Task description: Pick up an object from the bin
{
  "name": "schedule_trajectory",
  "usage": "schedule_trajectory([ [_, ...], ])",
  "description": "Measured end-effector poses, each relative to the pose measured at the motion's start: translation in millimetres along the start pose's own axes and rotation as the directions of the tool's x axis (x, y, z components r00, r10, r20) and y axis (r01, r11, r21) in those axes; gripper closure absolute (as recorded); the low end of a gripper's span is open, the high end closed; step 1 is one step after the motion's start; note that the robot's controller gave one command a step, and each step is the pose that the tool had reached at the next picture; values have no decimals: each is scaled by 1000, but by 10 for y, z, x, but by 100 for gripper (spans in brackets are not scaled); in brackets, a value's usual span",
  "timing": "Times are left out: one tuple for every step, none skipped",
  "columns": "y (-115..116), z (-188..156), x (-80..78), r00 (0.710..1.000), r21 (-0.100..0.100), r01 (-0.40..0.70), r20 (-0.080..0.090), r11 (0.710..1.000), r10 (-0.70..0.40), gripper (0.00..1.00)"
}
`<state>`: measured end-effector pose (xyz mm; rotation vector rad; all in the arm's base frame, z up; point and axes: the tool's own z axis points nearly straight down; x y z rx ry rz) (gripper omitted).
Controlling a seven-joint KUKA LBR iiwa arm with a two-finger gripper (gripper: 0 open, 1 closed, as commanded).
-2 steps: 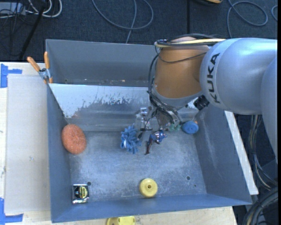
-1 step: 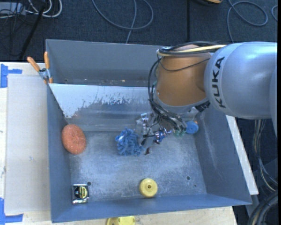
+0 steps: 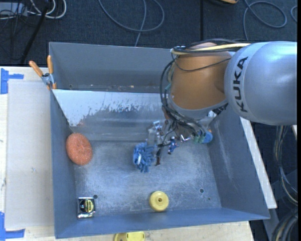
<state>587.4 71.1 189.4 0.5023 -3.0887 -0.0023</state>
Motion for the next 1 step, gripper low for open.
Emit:
schedule_trajectory([
  [-5, -632, 32, 997, 1, -78, 10, 997, 78, 100],
])
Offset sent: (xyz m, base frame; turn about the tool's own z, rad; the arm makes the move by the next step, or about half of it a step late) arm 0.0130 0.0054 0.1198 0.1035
